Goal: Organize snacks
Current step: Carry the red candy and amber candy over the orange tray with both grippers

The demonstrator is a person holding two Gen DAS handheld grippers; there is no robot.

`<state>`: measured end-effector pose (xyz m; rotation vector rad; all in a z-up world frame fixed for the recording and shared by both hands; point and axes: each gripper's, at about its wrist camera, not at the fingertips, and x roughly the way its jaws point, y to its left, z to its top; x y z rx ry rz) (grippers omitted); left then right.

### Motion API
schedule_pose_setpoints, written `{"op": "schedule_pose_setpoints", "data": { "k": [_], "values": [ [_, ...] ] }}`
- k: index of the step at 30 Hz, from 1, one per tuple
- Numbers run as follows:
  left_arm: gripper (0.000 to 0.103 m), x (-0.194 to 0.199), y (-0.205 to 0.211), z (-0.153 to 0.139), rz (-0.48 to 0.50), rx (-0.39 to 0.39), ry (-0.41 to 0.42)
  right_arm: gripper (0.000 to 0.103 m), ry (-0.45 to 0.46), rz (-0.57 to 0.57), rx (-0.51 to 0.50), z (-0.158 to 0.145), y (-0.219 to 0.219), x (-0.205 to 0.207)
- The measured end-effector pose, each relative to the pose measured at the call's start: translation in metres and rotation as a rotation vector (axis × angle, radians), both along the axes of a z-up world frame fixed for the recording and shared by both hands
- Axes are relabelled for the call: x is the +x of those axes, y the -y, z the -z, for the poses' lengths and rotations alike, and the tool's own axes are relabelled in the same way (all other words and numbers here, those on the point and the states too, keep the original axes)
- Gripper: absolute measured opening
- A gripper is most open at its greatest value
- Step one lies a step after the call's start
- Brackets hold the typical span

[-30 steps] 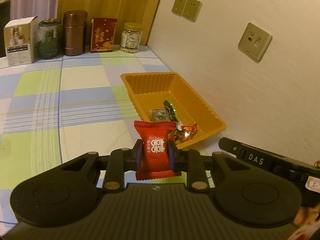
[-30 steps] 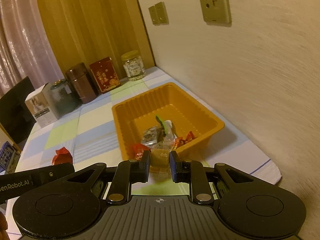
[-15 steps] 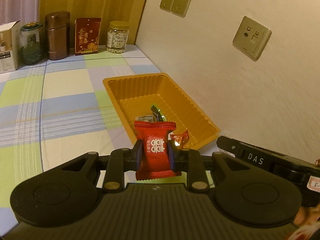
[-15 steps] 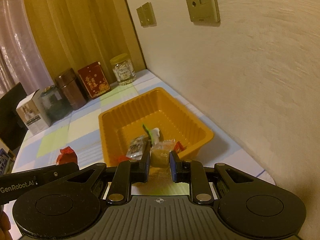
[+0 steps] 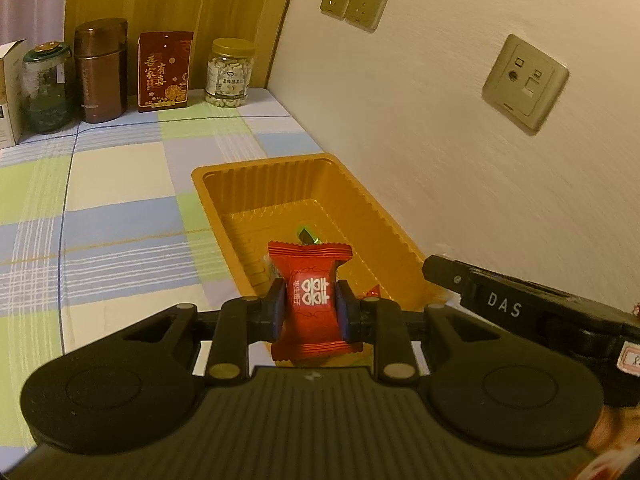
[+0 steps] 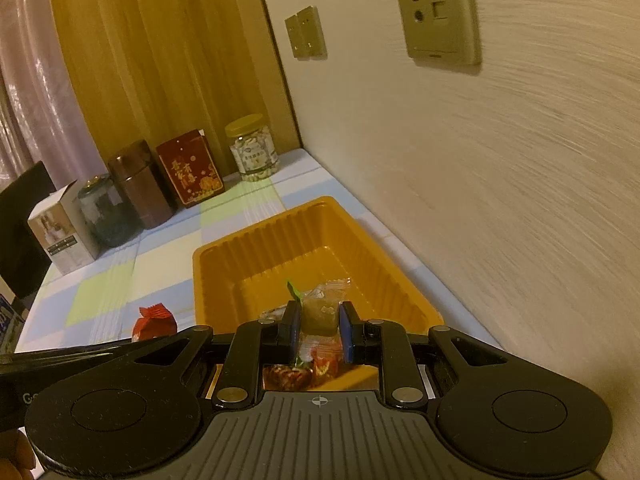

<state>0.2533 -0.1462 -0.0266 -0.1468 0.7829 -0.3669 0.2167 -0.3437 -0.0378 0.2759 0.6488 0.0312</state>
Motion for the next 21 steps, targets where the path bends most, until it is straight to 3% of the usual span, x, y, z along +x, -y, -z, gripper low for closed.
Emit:
{"op": "schedule_pose_setpoints", "data": {
  "k": [21],
  "values": [
    [0.023,0.082,0.017,0.017,0.002,0.015,0.001,0.021,-0.021,-0.062,-0.040,0.017,0.002,0.089]
  ]
}}
